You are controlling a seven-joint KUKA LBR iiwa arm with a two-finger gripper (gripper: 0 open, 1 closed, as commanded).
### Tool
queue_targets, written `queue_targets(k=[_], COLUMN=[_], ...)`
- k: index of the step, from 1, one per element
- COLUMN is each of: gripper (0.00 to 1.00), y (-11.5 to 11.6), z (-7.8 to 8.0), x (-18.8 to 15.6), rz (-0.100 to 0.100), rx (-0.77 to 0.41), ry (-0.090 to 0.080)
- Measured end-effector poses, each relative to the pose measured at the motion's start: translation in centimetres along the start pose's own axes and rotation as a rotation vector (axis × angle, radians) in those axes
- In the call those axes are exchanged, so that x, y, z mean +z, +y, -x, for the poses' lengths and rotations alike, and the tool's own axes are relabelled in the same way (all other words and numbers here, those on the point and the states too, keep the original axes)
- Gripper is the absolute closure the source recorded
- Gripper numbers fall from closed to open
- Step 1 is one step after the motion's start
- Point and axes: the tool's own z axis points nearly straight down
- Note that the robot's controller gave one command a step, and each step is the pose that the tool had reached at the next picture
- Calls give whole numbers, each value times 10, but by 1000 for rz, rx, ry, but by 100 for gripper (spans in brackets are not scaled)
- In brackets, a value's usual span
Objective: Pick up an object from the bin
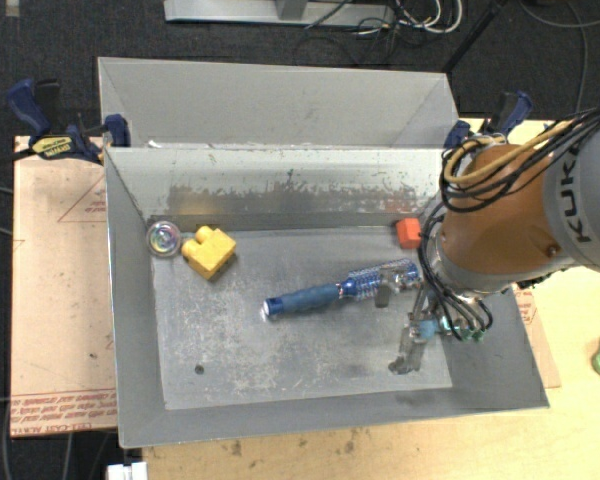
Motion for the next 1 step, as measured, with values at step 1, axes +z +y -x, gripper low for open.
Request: queue_targets(k=[1], gripper=[0], y=[97], z=[91], x=[81], rz=[4], rx=[74], ry=[-10])
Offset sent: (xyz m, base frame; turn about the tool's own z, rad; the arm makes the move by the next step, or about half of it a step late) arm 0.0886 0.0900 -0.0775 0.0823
